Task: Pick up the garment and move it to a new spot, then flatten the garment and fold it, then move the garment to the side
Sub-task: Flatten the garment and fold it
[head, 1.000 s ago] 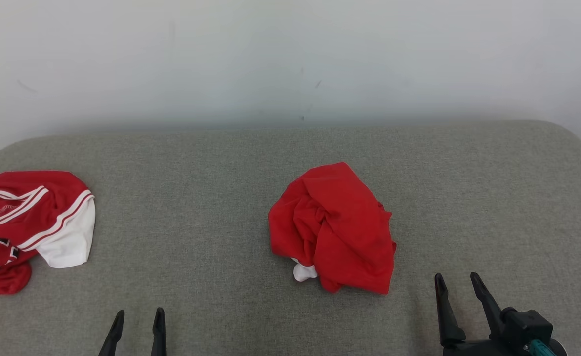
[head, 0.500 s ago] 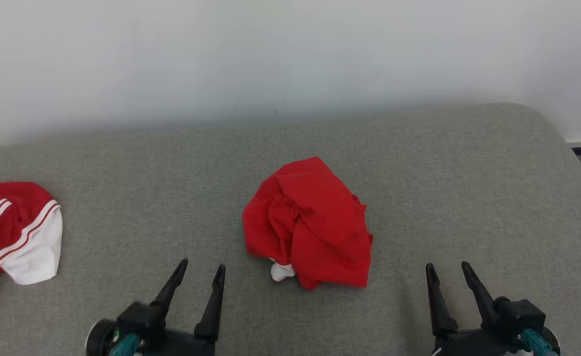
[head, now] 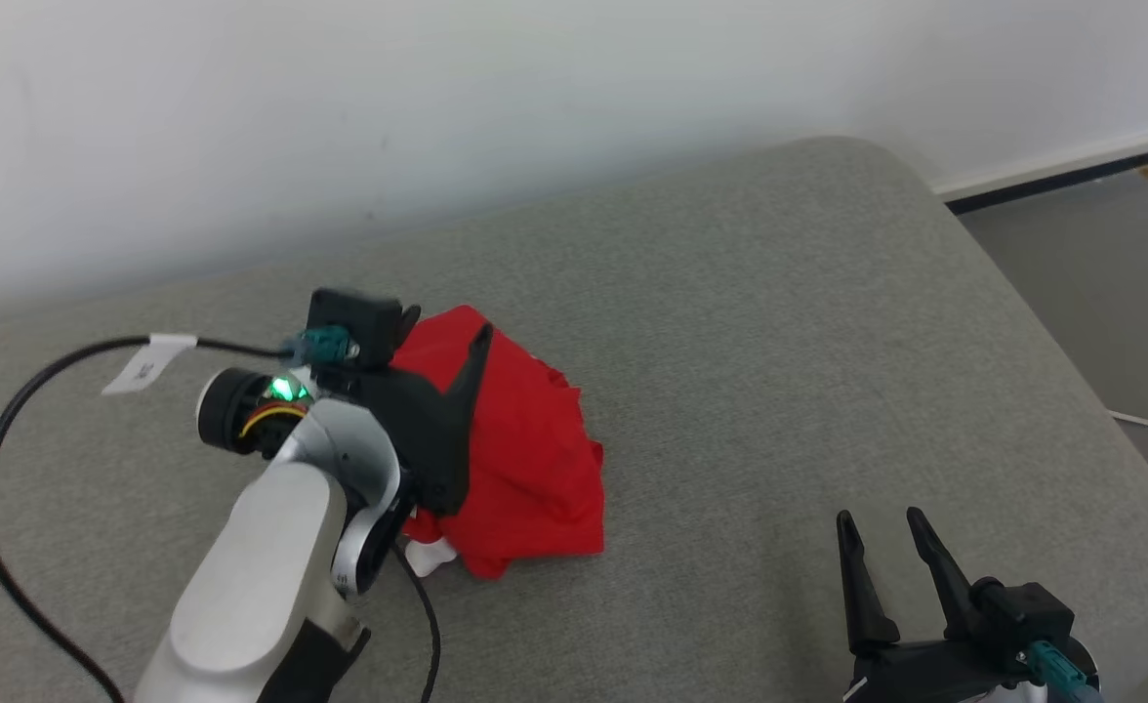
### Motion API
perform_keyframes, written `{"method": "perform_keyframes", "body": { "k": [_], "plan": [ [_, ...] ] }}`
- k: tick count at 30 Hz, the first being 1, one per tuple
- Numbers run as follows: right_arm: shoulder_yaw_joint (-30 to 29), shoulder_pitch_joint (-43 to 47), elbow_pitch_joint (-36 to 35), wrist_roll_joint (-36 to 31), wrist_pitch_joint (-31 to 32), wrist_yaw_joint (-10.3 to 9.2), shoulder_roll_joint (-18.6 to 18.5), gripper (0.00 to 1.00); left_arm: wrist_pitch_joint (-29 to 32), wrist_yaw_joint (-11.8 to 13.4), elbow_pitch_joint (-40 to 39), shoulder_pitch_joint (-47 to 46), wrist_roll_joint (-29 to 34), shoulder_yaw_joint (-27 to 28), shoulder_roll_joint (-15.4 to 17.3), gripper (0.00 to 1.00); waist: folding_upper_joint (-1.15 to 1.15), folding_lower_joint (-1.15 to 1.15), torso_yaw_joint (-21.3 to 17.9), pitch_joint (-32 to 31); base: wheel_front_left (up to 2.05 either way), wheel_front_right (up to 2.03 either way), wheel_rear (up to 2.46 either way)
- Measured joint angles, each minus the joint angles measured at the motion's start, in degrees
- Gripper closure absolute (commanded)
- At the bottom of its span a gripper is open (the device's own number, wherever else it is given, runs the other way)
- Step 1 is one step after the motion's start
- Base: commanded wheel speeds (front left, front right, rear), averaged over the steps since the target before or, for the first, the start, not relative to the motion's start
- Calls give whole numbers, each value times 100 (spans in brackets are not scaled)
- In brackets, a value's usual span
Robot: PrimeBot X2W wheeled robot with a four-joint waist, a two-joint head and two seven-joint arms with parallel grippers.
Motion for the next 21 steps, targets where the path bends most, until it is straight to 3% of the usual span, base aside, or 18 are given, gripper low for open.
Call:
{"method": "perform_keyframes", "body": {
  "k": [9,17,18,19,20,21],
  "plan": [
    [162,-45,71,172,-37,0,-1,0,1761,758,1059,-876,345,-114,143,0,0,-1,-663,217,0,0,0],
    [233,-142,127,261,-57,0,0,0,2677,932,1586,-1354,400,-202,218,0,0,0,-935,524,0,0,0],
    [238,-143,132,261,-57,0,-1,0,2750,932,1627,-1352,397,-223,213,13,0,0,-955,548,0,0,0],
    [243,-148,132,267,-60,0,0,0,2804,924,1647,-1354,386,-234,207,64,0,0,-968,571,0,0,0],
    [244,-154,133,275,-63,0,0,0,2852,911,1663,-1355,358,-238,191,100,0,0,-975,592,0,0,0],
    [240,-164,133,285,-63,0,0,0,2891,872,1679,-1355,333,-248,180,100,0,0,-976,610,0,0,0]
  ]
}}
